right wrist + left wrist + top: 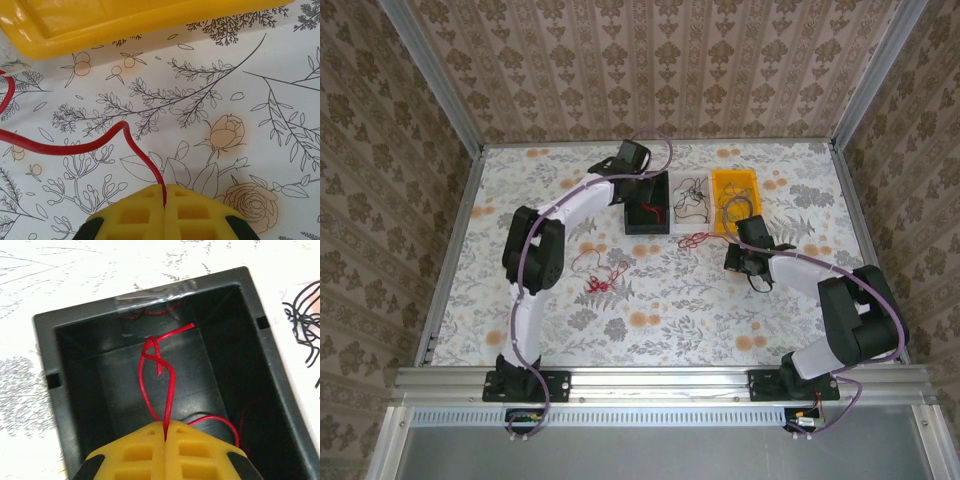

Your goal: Untangle the cables

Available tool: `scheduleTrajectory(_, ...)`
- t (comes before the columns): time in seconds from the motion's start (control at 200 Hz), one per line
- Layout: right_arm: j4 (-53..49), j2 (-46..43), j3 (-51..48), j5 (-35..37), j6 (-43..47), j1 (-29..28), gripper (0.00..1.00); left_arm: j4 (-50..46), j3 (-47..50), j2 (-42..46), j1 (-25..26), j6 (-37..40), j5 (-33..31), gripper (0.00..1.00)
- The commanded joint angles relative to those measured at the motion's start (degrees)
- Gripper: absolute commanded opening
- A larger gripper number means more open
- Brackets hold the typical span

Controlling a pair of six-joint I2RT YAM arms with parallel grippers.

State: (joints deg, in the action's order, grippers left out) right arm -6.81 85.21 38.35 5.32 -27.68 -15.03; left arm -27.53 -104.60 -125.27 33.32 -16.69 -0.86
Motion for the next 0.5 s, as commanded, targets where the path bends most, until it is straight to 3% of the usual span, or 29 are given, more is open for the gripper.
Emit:
scheduleTrajectory(0.0, -0.1, -0.8, -0.3, -0.8, -0.4, 0.2, 0.00, -4.8, -3.3, -2.3, 0.7, -0.3, 3.1, 0.00)
scheduleTrajectory(0.495, -0.1, -0.7, -0.3, -0.8, -0.4, 0.1, 0.00, -8.6, -6.6, -5.6, 2.3, -1.1, 0.2, 0.00)
